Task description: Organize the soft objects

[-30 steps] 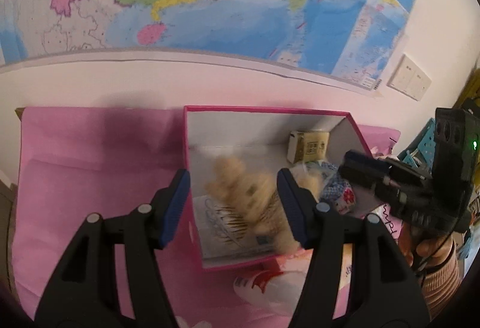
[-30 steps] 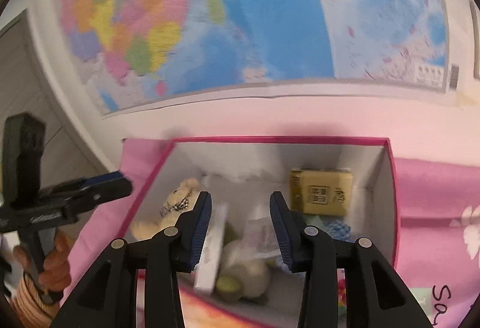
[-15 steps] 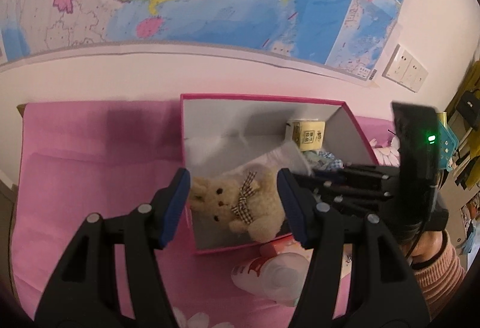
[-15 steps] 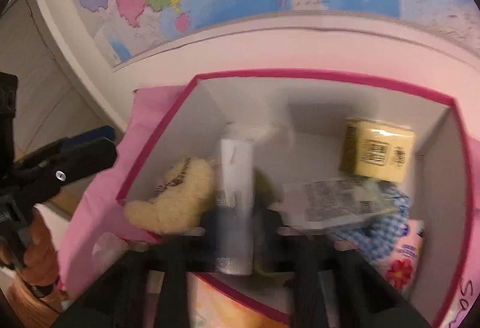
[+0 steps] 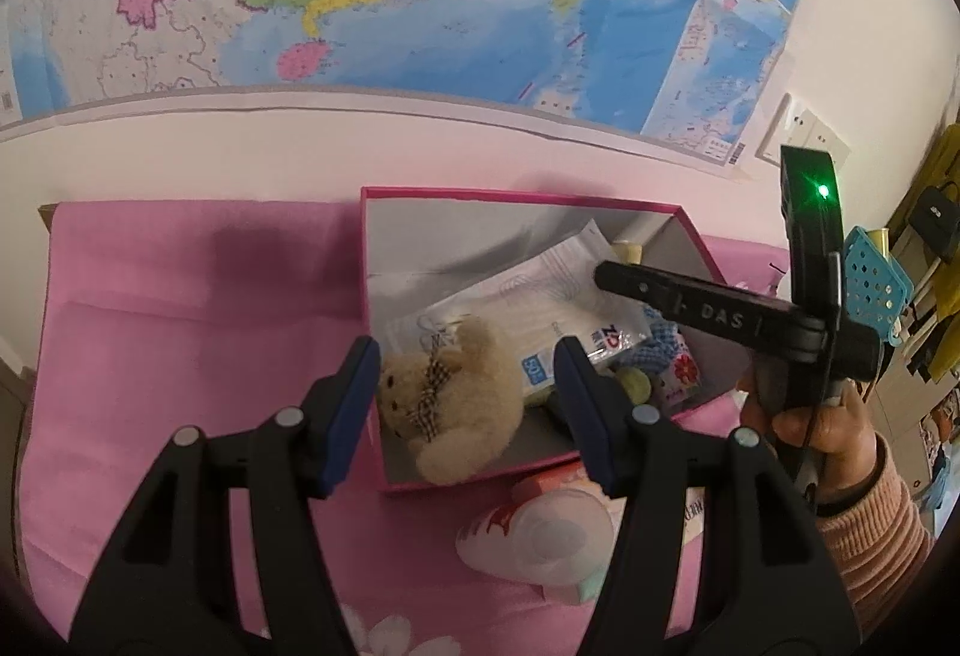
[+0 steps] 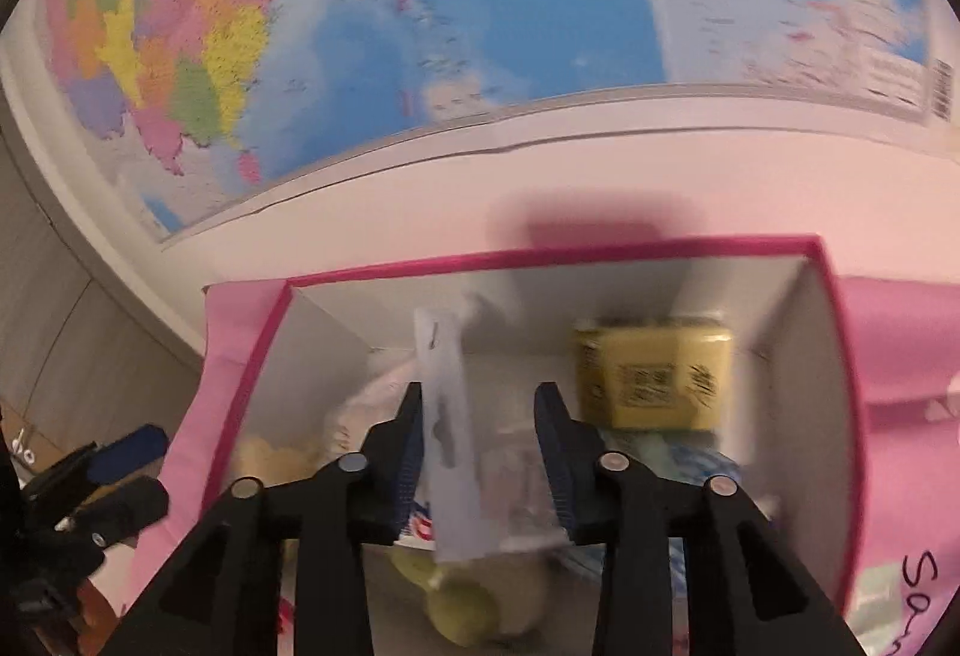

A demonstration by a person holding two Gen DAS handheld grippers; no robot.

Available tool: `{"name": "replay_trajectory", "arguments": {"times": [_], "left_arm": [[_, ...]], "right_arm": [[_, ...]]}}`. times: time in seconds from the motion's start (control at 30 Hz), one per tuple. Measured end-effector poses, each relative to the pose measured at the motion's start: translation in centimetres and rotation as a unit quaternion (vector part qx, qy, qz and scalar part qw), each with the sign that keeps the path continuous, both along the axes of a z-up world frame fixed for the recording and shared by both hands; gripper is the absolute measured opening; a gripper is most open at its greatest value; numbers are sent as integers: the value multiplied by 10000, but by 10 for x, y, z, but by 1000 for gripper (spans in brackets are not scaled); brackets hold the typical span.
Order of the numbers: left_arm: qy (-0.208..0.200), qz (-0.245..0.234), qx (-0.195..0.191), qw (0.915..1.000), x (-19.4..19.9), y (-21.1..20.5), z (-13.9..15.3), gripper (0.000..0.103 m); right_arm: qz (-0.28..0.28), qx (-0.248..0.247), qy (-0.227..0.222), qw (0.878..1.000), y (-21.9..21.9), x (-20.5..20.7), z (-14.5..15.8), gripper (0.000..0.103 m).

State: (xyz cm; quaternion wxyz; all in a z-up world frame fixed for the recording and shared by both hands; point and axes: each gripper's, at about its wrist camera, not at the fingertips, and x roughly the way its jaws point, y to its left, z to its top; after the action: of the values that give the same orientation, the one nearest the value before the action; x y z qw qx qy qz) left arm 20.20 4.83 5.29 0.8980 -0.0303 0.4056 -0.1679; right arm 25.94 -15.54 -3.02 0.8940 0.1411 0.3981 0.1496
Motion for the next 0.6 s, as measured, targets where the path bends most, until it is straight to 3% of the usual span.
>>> {"name": "replay_trajectory", "arguments": {"times": [0.17, 0.27, 0.6], "left_arm": [[-202, -116, 59, 9997, -23, -4, 9, 62], [-252, -159, 54, 9995, -33, -3, 11, 62], [-176, -182, -148, 9996, -61, 2, 9, 62]], "right_arm": [[105, -52, -169, 9998, -12, -31, 9, 42], [323, -44, -344, 9989, -17, -53, 16, 51], [784, 99, -107, 9968, -3, -62, 6, 52]]}}
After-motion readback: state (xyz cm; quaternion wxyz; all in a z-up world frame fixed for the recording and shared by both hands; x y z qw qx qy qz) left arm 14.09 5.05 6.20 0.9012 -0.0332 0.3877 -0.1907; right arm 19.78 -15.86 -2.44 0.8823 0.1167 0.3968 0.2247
